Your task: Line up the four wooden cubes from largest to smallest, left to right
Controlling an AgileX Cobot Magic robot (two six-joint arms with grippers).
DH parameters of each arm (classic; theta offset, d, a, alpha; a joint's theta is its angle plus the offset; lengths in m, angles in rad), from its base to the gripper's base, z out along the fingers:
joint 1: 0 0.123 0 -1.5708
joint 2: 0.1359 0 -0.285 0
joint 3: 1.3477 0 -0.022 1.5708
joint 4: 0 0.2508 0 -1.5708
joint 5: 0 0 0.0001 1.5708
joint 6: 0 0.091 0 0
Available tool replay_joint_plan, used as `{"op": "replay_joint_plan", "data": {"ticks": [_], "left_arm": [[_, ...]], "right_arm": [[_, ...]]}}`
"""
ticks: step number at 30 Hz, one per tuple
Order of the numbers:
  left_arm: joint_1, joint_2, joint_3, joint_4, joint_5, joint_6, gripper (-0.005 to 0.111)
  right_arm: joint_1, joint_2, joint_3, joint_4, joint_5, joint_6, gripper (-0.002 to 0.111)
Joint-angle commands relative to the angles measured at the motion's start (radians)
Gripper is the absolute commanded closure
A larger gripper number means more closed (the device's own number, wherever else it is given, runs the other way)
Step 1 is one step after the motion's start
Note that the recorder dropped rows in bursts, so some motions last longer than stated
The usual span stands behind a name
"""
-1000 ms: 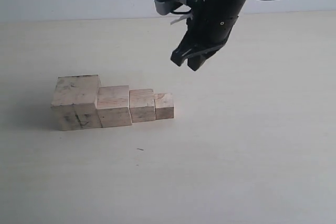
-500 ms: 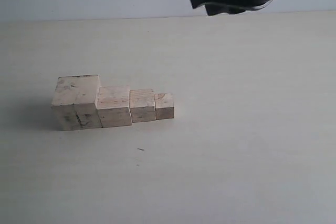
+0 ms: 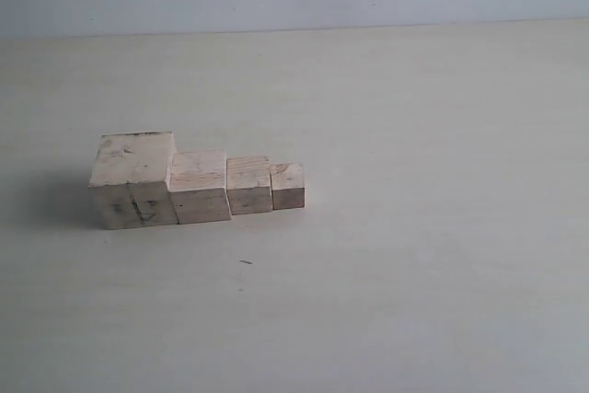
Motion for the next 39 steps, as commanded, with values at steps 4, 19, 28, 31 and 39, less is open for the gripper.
{"op": "replay_joint_plan", "data": {"ticks": [4, 19, 28, 31, 39], "left_arm": [[-0.004, -0.006, 0.003, -0.005, -0.011, -0.002, 0.107], [-0.004, -0.006, 0.003, -0.005, -0.011, -0.002, 0.107], [-0.004, -0.006, 0.003, -0.005, -0.011, -0.002, 0.107], [-0.004, -0.006, 0.003, -0.005, -0.011, -0.002, 0.107], [-0.004, -0.006, 0.003, -0.005, -0.011, -0.002, 0.107]], "right_arm": [[-0.012, -0.083, 0.020, -0.053, -0.003, 0.021, 0.108], [-0.545, -0.561, 0.673, 0.061, -0.358, -0.011, 0.108], [-0.637, -0.943, 0.937, 0.058, -0.397, -0.131, 0.108], [-0.637, -1.008, 1.001, 0.058, -0.397, -0.131, 0.108], [-0.637, -1.086, 1.150, 0.066, -0.397, -0.095, 0.108]]}}
